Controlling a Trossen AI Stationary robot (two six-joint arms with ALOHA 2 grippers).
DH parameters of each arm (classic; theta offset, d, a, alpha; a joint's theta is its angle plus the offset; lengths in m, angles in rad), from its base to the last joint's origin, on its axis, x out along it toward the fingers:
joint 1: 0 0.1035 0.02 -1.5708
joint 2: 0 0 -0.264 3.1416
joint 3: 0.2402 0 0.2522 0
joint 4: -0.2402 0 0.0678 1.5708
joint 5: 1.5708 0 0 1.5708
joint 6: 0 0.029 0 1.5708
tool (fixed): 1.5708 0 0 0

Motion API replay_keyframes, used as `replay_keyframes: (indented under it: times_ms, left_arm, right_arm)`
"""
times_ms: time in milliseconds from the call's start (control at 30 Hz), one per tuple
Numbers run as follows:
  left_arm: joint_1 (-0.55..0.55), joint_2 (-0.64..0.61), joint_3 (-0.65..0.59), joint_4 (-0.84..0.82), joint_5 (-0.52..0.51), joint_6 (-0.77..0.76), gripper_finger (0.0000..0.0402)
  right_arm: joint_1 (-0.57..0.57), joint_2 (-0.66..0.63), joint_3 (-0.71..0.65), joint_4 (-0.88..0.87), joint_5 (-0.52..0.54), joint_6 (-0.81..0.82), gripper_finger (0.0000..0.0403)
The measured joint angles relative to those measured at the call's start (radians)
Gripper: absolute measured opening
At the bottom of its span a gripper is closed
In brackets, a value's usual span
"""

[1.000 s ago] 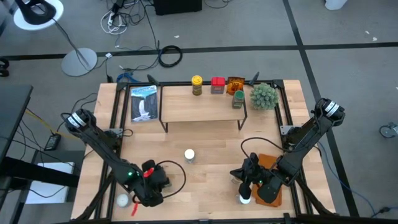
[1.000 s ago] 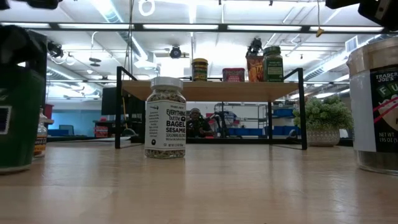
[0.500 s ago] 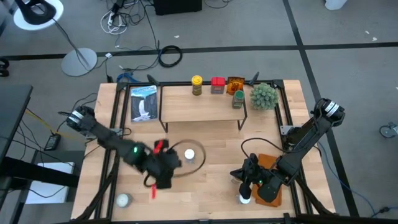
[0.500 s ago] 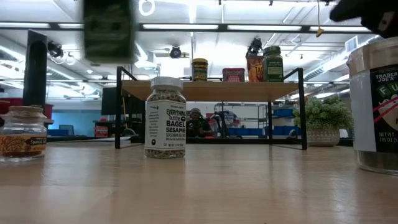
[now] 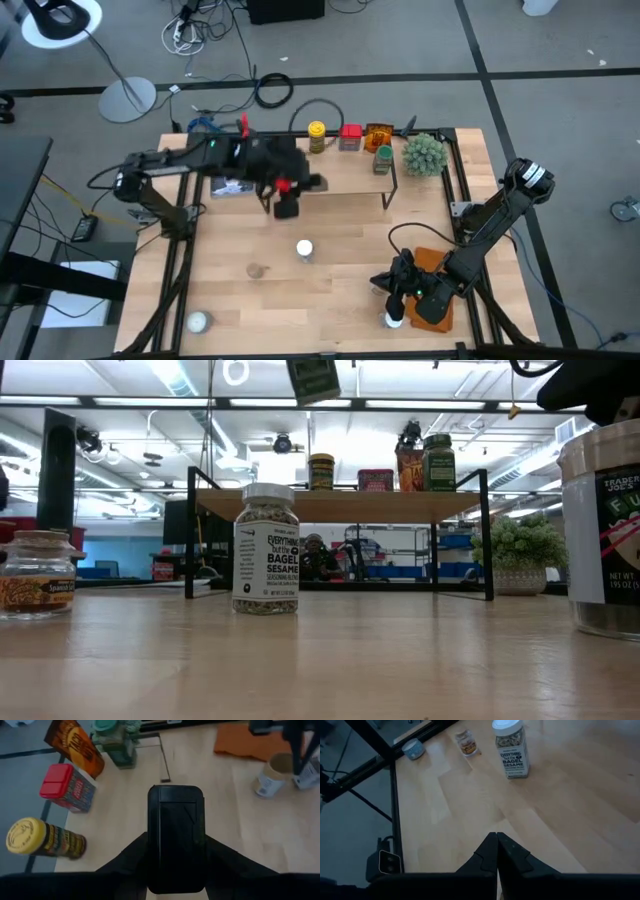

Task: Shelf spices
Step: Put the black seasoning can on the shelf

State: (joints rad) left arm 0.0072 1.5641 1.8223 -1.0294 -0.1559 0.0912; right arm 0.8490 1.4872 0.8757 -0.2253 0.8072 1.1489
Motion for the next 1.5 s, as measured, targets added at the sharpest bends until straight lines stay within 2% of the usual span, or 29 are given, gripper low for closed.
replay_keyframes:
  times_ms: [200, 467, 733, 900, 1500]
  left_arm:
    - [0.144, 0.055, 0.000, 0.053, 0.118, 0.104, 0.0145]
    - [0.242, 0.221, 0.026, 0.122, 0.243, 0.167, 0.0145]
    - [0.296, 0.411, 0.208, 0.121, 0.246, 0.193, 0.0145]
    - [0.319, 0.484, 0.296, 0.107, 0.247, 0.172, 0.0145]
    - [0.287, 0.489, 0.298, 0.153, 0.234, 0.162, 0.0146]
  right_arm:
    - [0.000, 0.000, 0.000, 0.010, 0.001, -0.001, 0.0002]
    - [0.000, 0.000, 0.000, 0.012, 0.005, 0.000, 0.0002]
    - [0.000, 0.000, 0.000, 0.015, 0.009, 0.000, 0.0002]
    - [0.000, 0.000, 0.000, 0.015, 0.010, -0.014, 0.0001]
    - [0.001, 0.000, 0.001, 0.014, 0.010, -0.047, 0.0003]
